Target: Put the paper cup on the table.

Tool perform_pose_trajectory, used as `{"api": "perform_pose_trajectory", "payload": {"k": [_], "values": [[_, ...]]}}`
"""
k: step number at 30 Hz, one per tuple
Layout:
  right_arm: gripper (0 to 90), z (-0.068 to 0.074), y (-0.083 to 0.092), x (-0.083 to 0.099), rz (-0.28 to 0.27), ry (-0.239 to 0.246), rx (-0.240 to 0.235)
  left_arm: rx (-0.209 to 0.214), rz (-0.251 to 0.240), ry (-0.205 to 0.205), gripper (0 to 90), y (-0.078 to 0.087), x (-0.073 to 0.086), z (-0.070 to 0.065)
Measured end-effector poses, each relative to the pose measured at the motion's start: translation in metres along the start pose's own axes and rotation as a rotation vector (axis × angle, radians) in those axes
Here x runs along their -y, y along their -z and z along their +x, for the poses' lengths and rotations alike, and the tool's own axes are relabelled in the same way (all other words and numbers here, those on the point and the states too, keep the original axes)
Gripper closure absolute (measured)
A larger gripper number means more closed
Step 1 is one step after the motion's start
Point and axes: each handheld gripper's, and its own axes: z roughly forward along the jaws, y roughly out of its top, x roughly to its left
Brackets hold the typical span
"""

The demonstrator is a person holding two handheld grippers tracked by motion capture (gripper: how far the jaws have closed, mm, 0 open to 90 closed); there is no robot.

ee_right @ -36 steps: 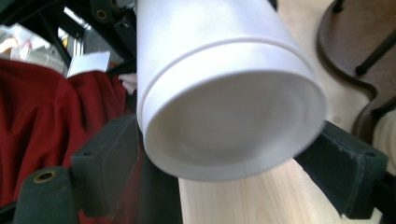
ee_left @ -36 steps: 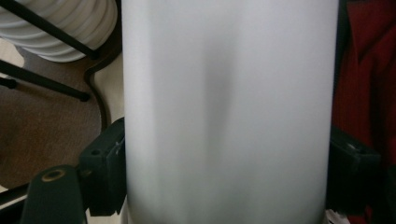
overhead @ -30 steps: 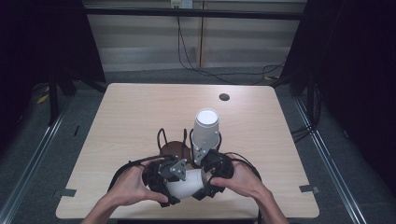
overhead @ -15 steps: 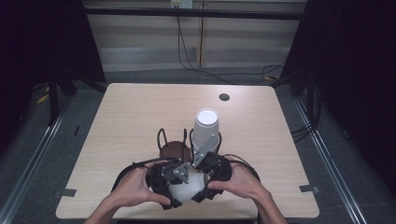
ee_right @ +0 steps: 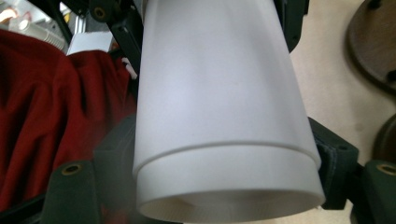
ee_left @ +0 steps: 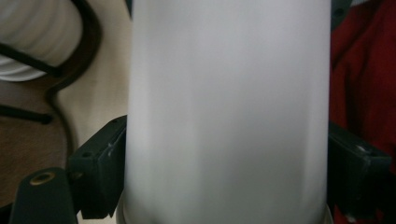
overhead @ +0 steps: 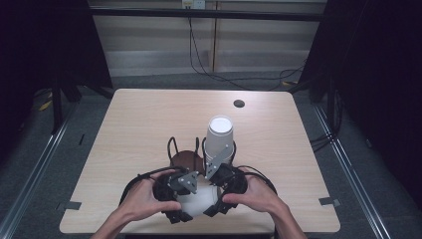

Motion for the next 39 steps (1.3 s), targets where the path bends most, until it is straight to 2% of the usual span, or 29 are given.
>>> {"api": "perform_pose_trajectory", "payload": {"k": [3, 7, 11, 15, 16, 18, 20, 22, 26, 29, 30, 39], "values": [[25.3, 0.000, 0.002, 0.000, -0.006, -0.001, 0.012, -0.002, -0.013, 0.002, 13.7, 0.001, 0.002, 0.002], [25.4, -0.001, 0.000, 0.000, 0.000, -0.001, 0.002, -0.009, -0.015, -0.031, 13.9, 0.000, 0.002, 0.001], [25.4, -0.002, -0.001, 0.002, 0.006, -0.018, 0.001, -0.011, -0.037, -0.049, 13.5, 0.001, 0.004, 0.002], [25.5, -0.003, 0.000, 0.003, -0.006, -0.018, -0.007, 0.003, -0.070, -0.041, 12.1, 0.005, 0.007, 0.004], [25.5, -0.003, 0.000, 0.003, -0.012, -0.013, -0.007, 0.007, -0.095, -0.043, 11.9, 0.007, 0.008, 0.005], [25.5, -0.002, 0.000, 0.003, -0.005, -0.018, -0.011, 0.016, -0.099, -0.047, 11.9, 0.008, 0.008, 0.006], [25.5, -0.002, 0.000, 0.003, -0.006, -0.012, -0.012, 0.028, -0.108, -0.033, 11.7, 0.009, 0.009, 0.007], [25.6, -0.002, 0.000, 0.003, -0.009, -0.009, -0.017, 0.048, -0.148, -0.018, 11.6, 0.011, 0.012, 0.009], [25.7, -0.002, 0.002, 0.004, -0.024, -0.007, -0.017, 0.062, -0.185, -0.007, 11.3, 0.016, 0.015, 0.011], [25.8, -0.001, 0.003, 0.004, -0.023, -0.009, -0.016, 0.062, -0.188, -0.008, 11.0, 0.017, 0.015, 0.011], [25.9, -0.001, 0.003, 0.004, -0.027, 0.001, -0.017, 0.069, -0.208, -0.005, 10.9, 0.018, 0.015, 0.012], [26.0, 0.002, 0.008, 0.006, -0.040, -0.010, -0.015, 0.075, -0.256, 0.006, 11.0, 0.023, 0.017, 0.012]]}}
